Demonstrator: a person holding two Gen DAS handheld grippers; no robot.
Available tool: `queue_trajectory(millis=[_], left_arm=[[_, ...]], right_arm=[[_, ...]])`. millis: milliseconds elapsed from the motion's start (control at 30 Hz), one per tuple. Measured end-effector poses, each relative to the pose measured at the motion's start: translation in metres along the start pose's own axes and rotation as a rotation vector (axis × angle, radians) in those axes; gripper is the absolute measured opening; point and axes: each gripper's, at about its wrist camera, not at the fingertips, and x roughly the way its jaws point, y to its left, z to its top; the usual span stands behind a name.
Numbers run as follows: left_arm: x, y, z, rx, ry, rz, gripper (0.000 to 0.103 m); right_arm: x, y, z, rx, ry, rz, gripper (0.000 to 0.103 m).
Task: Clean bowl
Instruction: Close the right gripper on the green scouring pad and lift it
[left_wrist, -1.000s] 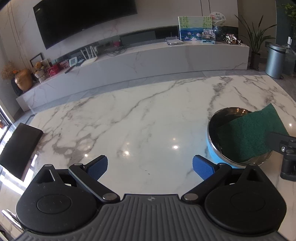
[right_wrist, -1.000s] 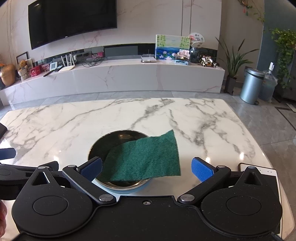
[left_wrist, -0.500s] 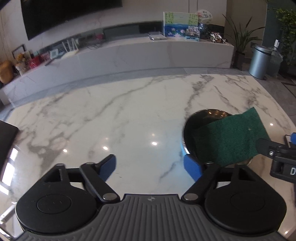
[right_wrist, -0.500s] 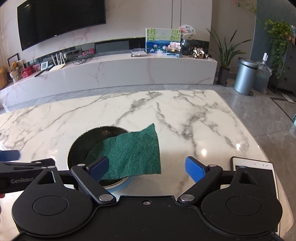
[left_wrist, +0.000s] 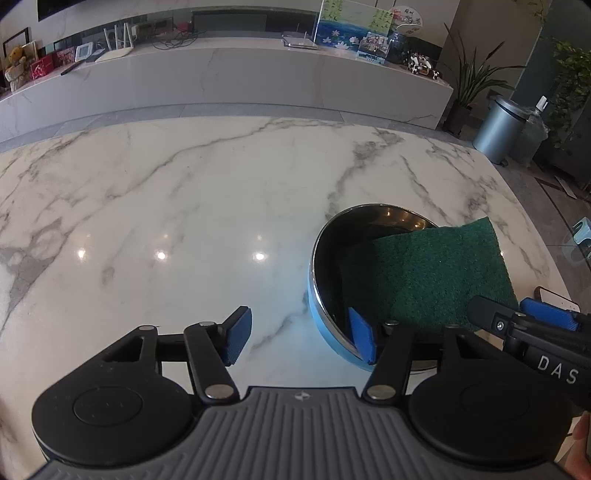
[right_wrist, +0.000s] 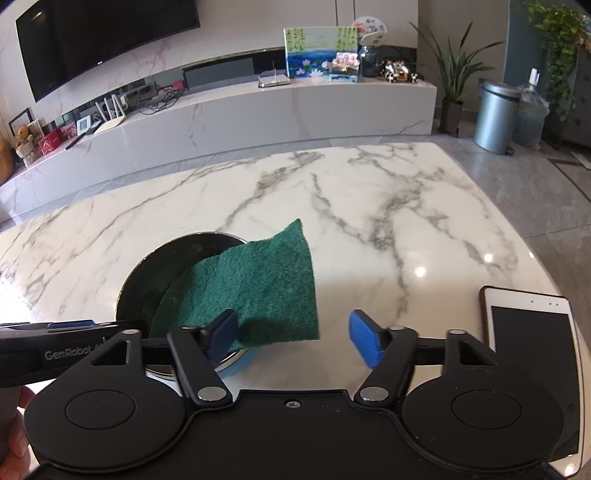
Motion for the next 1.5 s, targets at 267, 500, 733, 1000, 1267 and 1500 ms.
queue_trajectory(millis=[267,500,733,1000,1267,1500], left_arm=[[0.005,0.005,0.003,-0.013,0.01,-0.03,0.04],[0.003,-0.001,0.002,0.027,-0.021,0.022,0.02],[-0.002,0.003,0.0,0.054,0.003,0.056,0.011],[-0.019,0.025,-0.014,0.089,0.038,0.107,0.007],[-0.039,0.052,-0.025,0.089,0.051,0.122,0.005],[-0.05,0.068,-0.03,0.096,0.054,0.111,0.004]], right_arm=[[-0.001,0.001,0.002,0.007,-0.005,0.025,0.044],[-0.008,0.0,0.002,0.01,-0.041,0.048,0.028],[-0.011,0.004,0.001,0.016,-0.033,0.12,0.019],[-0.028,0.026,-0.008,-0.04,-0.007,0.228,0.016],[-0.06,0.053,-0.013,-0.084,-0.032,0.316,0.015],[-0.081,0.081,-0.019,-0.124,-0.012,0.373,0.015]])
